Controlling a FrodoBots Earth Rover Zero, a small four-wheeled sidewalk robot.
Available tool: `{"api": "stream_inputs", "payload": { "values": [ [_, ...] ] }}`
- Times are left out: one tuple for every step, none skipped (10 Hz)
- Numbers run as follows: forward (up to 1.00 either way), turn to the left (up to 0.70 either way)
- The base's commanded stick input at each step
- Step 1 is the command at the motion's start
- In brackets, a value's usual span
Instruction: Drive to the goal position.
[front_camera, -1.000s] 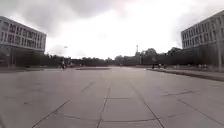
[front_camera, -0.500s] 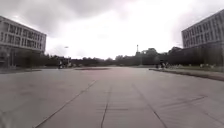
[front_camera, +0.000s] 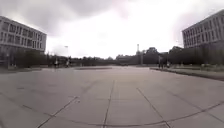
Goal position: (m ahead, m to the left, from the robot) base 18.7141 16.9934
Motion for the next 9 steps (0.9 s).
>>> {"api": "stream_inputs", "payload": {
  "values": [
    [0.85, 0.0],
    [0.85, 0.0],
    [0.85, 0.0],
    [0.85, 0.0],
    [0.85, 0.0],
    [0.85, 0.0],
    [0.85, 0.0],
    [0.85, 0.0],
    [0.85, 0.0]
  ]
}}
